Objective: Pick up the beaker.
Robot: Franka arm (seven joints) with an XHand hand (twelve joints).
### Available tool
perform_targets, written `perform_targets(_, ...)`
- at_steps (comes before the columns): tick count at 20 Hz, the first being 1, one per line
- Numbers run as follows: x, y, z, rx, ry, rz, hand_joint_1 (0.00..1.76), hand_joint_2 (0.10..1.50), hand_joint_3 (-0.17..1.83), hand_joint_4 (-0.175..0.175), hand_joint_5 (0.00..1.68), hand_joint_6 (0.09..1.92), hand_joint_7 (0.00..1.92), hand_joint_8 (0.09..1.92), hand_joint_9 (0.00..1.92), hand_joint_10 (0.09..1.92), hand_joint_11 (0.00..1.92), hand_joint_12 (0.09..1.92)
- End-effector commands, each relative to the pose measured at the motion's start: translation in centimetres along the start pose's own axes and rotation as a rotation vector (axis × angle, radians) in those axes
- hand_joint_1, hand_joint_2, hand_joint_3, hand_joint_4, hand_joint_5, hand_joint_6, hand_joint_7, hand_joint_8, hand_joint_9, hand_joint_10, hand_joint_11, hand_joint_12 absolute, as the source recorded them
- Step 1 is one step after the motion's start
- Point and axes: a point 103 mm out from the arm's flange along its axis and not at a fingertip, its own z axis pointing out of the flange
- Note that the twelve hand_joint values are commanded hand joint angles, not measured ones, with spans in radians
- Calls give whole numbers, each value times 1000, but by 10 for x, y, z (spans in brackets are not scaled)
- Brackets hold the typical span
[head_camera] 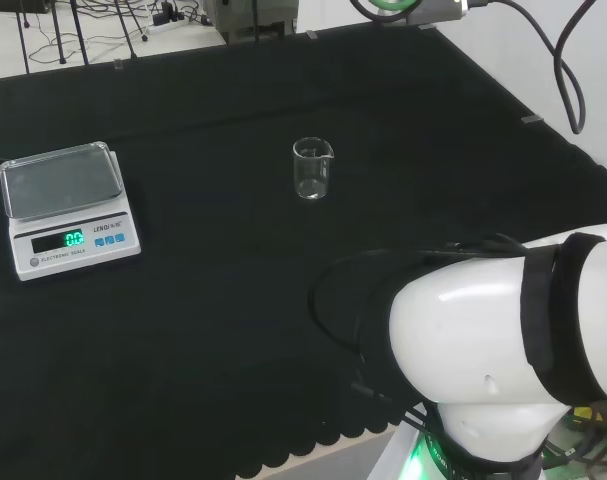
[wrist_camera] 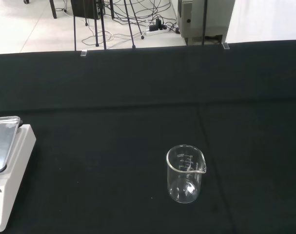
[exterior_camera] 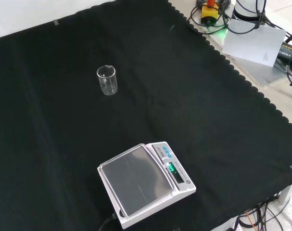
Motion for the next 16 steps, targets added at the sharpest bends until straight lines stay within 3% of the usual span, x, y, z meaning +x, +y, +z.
perform_targets(1,1,1,-1,-11,-11,-3,698,638,440,8,83,87,39,764,123,899,1,1293)
perform_targets(8,3,12,10,9,-12,-4,682,661,396,1,89,87,37,726,93,890,0,1226)
perform_targets(16,1,51,61,91,-3,-5,684,673,370,1,85,87,37,716,89,886,0,1187)
